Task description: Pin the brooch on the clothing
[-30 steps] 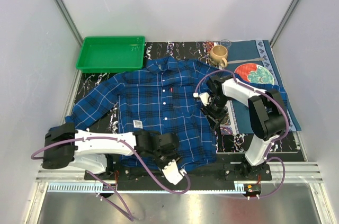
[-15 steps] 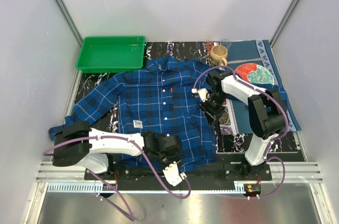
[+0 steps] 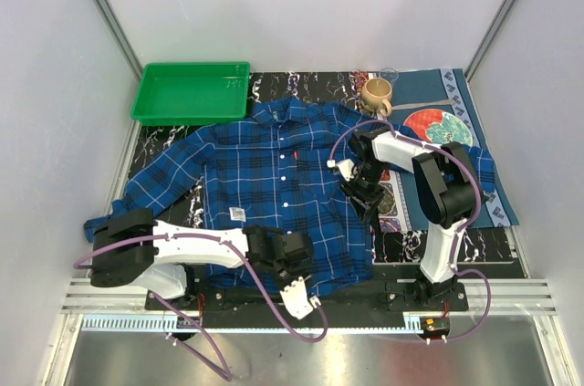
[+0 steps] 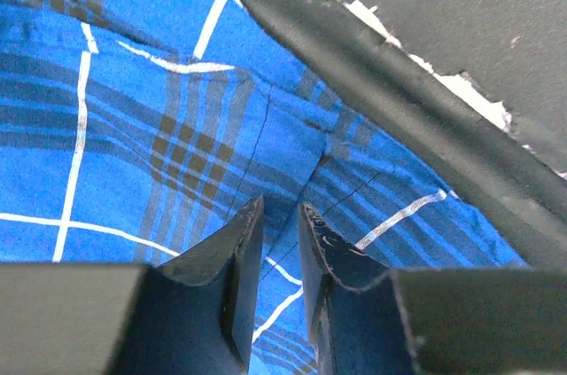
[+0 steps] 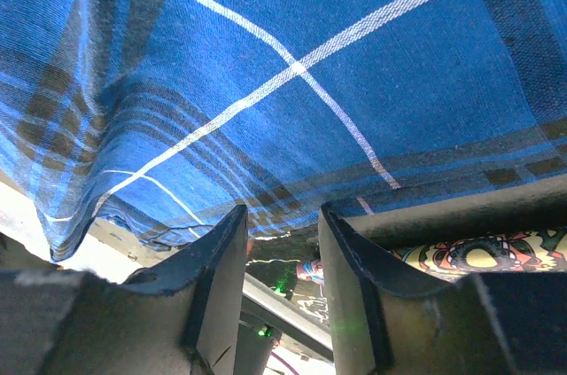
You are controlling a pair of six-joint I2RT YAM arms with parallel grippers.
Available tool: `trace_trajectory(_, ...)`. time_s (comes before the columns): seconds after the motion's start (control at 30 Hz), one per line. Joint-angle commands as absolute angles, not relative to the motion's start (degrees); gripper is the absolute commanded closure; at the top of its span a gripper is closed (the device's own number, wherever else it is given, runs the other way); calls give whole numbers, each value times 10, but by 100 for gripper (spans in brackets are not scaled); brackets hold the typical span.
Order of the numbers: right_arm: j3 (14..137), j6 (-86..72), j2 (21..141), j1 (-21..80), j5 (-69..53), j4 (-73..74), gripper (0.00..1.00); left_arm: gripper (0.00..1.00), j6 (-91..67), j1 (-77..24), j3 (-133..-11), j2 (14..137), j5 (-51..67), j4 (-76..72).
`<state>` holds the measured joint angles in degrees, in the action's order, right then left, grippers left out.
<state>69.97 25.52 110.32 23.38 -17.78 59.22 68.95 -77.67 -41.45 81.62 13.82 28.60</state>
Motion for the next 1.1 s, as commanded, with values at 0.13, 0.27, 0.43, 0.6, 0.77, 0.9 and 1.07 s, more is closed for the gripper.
trace_trajectory(0.13, 679, 269, 1116, 238, -146, 545, 55, 79, 702, -754, -432, 817, 143, 259)
trace_trajectory(0.27, 679, 268, 1114, 238, -149, 545, 56, 86, 700, -751, -438, 825, 142, 250)
trace_trajectory(0.43, 679, 270, 1110, 239, -149, 547, 55, 67, 709, -749, -432, 829, 123, 245)
trace_trajectory(0.6, 680, 271, 1113, 238, -150, 548, 56, 56, 731, -745, -425, 835, 114, 250)
trace_trajectory(0.77, 685, 269, 1114, 238, -152, 548, 56, 62, 728, -743, -433, 852, 117, 246)
trace_trajectory(0.9, 687, 270, 1114, 238, -148, 548, 56, 78, 734, -739, -441, 855, 123, 247)
trace_trajectory(1.07, 687, 268, 1120, 238, -134, 543, 57, 85, 726, -738, -460, 824, 145, 275)
